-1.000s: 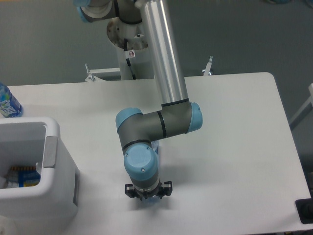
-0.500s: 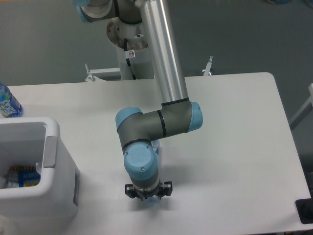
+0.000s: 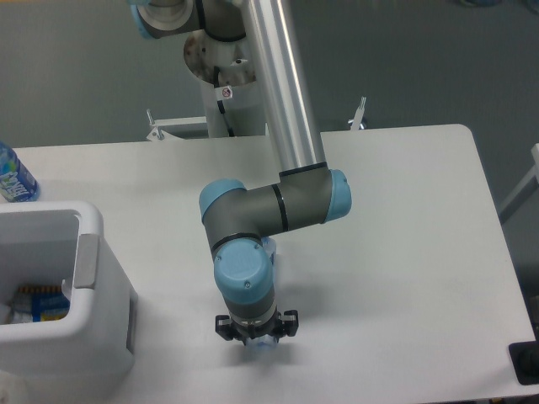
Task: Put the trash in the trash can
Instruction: 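Lift the bottle and carry it over the trash bin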
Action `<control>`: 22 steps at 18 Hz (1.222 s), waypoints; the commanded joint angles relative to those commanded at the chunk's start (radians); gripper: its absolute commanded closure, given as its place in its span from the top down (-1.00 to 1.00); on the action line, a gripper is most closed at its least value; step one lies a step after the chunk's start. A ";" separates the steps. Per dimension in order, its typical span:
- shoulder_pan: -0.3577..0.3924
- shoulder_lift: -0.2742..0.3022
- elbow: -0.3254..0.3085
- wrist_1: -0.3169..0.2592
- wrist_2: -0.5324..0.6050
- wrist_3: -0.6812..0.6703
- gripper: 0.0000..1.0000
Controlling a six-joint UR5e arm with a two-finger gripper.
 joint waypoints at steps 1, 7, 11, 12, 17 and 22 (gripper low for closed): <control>0.011 0.009 0.017 0.015 -0.026 -0.008 0.04; 0.060 0.078 0.139 0.087 -0.170 -0.149 0.04; 0.060 0.120 0.192 0.169 -0.170 -0.216 0.04; 0.060 0.127 0.193 0.196 -0.170 -0.230 0.04; 0.060 0.167 0.239 0.278 -0.170 -0.333 0.04; 0.014 0.230 0.250 0.278 -0.170 -0.351 0.04</control>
